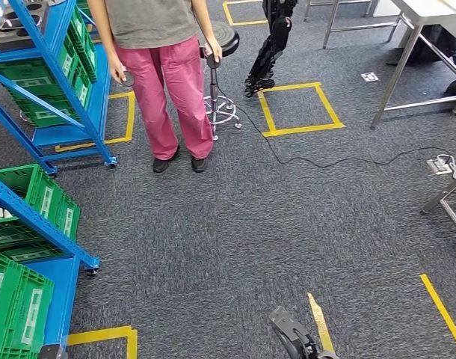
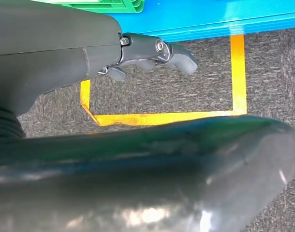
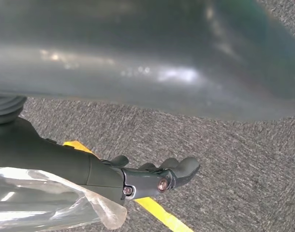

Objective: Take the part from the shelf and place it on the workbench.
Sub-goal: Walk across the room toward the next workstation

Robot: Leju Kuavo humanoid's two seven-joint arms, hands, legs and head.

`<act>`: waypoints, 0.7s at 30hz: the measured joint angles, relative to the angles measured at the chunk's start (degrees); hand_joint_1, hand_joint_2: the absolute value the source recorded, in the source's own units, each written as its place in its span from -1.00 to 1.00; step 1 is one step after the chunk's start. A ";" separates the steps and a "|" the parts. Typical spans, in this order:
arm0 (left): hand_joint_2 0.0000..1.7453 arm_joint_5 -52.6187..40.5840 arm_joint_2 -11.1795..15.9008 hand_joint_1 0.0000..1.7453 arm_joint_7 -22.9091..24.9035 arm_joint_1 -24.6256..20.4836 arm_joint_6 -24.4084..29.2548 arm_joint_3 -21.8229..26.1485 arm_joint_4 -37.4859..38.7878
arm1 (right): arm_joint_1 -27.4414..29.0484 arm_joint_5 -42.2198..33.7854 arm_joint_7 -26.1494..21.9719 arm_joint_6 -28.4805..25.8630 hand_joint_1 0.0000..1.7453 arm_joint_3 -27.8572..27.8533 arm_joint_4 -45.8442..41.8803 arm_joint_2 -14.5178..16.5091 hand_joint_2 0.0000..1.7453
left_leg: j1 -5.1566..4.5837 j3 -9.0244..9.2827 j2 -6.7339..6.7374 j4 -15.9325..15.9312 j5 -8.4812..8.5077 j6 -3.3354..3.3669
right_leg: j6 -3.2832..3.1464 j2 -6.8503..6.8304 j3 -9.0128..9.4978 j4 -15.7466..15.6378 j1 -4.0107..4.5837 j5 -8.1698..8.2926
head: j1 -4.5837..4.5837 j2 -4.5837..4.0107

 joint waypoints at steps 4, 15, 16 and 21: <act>-1.00 0.04 0.11 -1.00 0.00 -0.01 -0.01 -0.11 0.05 | -0.03 0.22 0.04 -0.06 -1.00 0.04 0.02 0.12 -1.00 | -0.23 0.04 0.01 -0.03 0.08 0.69 | 0.53 -0.11 0.29 -0.68 -0.32 0.41 | -0.06 0.01; -1.00 0.26 -0.21 -1.00 -0.01 -0.14 -0.30 -0.55 0.40 | -0.24 1.05 0.34 -0.26 -1.00 0.20 0.26 0.31 -1.00 | 1.56 2.76 -3.08 -3.27 0.99 0.64 | 3.36 1.41 -2.72 4.66 -1.79 -0.12 | 0.49 0.00; -1.00 0.26 -0.10 -1.00 -0.01 -0.26 -0.30 -0.57 0.45 | -0.28 1.05 0.33 -0.24 -1.00 0.18 0.30 0.39 -1.00 | 1.88 2.17 -3.61 -1.91 0.13 -0.10 | 3.57 2.60 -1.42 2.51 -2.02 0.10 | 0.62 0.01; -1.00 0.26 0.01 -1.00 -0.08 -0.20 -0.25 -0.85 0.64 | 0.00 1.17 0.23 -0.10 -1.00 0.12 0.61 0.51 -1.00 | 2.45 -0.31 -4.29 1.26 -1.06 -1.49 | 1.04 2.36 -0.80 2.79 -1.43 -1.88 | 0.13 0.03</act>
